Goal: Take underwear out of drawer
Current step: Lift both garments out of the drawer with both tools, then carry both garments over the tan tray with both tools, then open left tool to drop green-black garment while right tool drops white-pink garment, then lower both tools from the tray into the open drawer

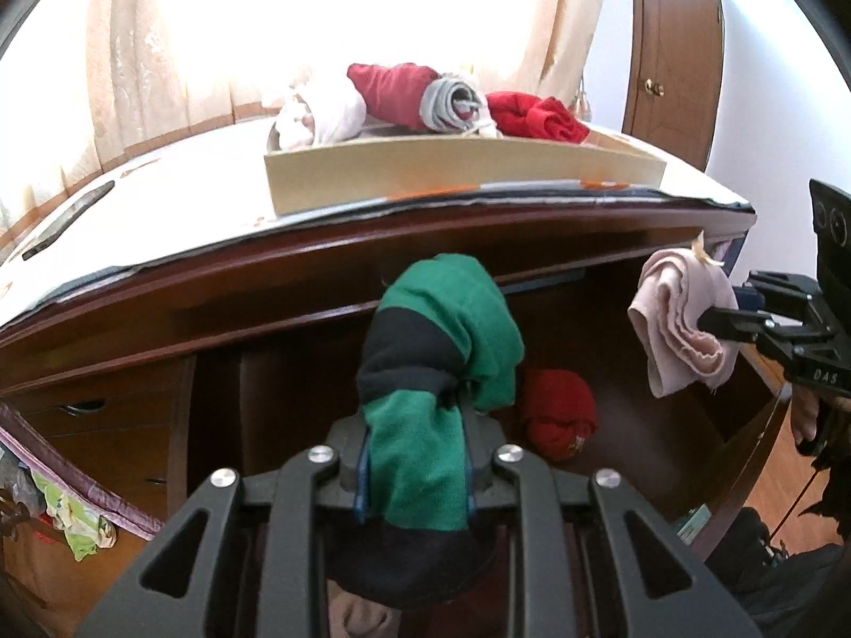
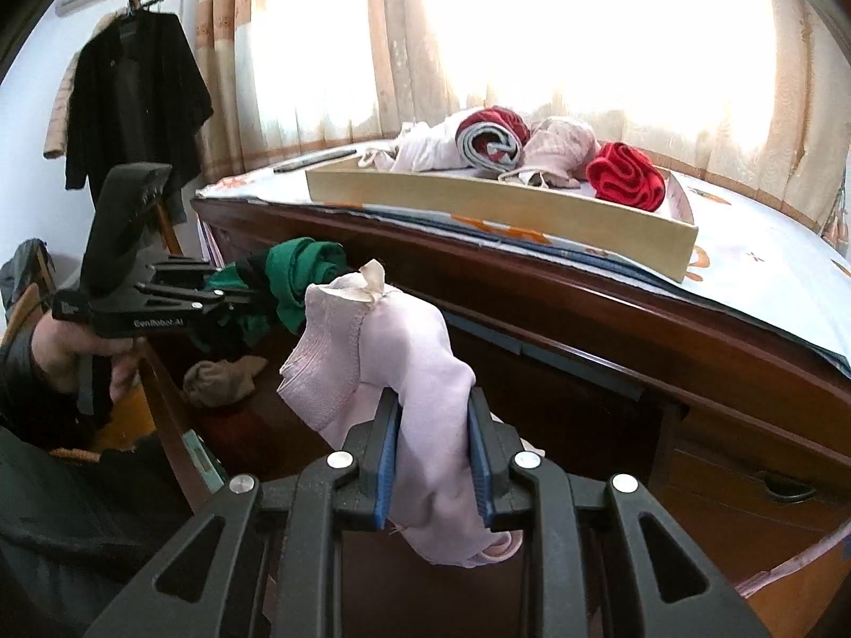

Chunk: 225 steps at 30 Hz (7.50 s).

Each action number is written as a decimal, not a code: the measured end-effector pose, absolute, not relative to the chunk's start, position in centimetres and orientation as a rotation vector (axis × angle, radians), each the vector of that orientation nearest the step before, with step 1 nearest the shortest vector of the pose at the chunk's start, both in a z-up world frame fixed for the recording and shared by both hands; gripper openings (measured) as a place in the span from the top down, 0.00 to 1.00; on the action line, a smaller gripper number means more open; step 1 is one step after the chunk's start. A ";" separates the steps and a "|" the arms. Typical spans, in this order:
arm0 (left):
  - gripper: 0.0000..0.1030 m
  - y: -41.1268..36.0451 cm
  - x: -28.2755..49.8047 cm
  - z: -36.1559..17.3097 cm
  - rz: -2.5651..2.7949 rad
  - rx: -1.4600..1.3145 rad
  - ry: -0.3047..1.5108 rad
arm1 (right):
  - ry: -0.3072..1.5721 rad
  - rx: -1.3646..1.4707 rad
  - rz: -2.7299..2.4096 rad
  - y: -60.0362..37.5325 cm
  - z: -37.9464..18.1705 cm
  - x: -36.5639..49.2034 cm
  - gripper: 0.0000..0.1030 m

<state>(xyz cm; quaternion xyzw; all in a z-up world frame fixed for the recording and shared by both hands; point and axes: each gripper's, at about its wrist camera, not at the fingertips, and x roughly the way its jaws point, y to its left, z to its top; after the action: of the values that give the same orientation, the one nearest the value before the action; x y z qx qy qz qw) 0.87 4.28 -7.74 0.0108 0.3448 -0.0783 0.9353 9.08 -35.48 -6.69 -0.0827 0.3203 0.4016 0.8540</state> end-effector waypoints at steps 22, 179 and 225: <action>0.78 4.0 -1.1 -5.7 -0.153 -0.009 0.540 | 0.575 0.014 0.840 -36.9 -4.9 8.2 0.75; 0.34 0.8 12.0 -0.1 -0.208 0.346 0.650 | 0.673 -0.373 0.685 -30.1 -0.7 22.0 0.41; 0.19 -0.5 6.2 1.1 -0.228 0.271 0.578 | 0.587 -0.233 0.721 -30.8 1.0 15.7 0.32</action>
<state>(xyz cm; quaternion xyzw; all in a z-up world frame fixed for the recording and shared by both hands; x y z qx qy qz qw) 6.18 -0.51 1.06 0.1329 0.2837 -0.1119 0.9430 15.73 -30.79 1.01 -0.1123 0.2825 0.3468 0.8873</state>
